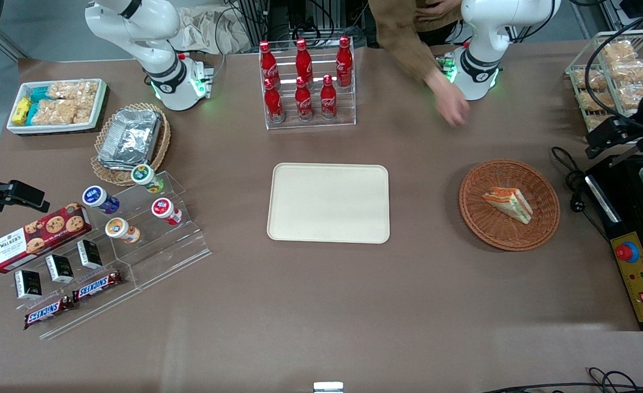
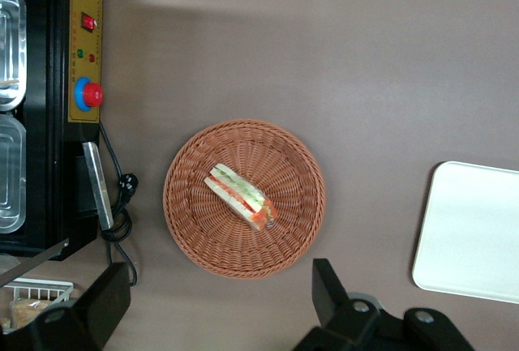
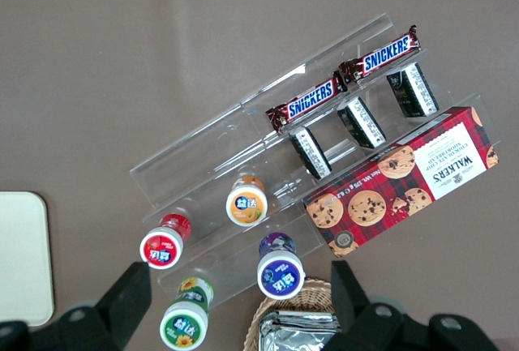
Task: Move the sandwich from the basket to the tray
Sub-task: 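Move the left gripper down over the wrapped sandwich in the wicker basket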
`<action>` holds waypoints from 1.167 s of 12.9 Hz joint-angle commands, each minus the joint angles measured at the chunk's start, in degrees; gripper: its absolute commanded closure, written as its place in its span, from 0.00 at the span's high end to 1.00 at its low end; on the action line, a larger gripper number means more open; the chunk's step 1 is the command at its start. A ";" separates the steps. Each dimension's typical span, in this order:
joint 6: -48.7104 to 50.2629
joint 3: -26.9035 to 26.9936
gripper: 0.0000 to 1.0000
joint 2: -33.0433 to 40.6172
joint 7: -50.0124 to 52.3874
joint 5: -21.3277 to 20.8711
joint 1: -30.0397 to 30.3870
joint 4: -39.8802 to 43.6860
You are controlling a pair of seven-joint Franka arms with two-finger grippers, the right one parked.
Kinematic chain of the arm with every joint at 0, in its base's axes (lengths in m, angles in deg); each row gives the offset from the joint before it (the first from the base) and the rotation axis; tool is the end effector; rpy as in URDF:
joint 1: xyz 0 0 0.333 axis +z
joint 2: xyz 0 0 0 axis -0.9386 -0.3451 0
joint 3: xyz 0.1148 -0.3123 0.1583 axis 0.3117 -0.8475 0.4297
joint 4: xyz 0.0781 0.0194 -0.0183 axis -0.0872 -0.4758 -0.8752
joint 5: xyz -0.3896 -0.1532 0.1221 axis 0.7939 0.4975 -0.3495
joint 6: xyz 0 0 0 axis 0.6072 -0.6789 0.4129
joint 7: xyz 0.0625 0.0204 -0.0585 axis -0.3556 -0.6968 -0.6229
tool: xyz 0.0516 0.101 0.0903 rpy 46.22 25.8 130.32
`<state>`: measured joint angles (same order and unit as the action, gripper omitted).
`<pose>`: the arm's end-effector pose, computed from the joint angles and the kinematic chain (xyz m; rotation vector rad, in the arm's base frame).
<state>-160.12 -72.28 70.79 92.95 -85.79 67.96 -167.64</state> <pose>0.5685 0.0204 0.6499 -3.1253 -0.1768 -0.1115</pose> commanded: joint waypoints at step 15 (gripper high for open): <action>-30.27 0.04 1.00 1.58 50.81 -0.38 0.00 -35.15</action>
<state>-183.57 -72.21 69.75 139.90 -85.79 67.94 -195.55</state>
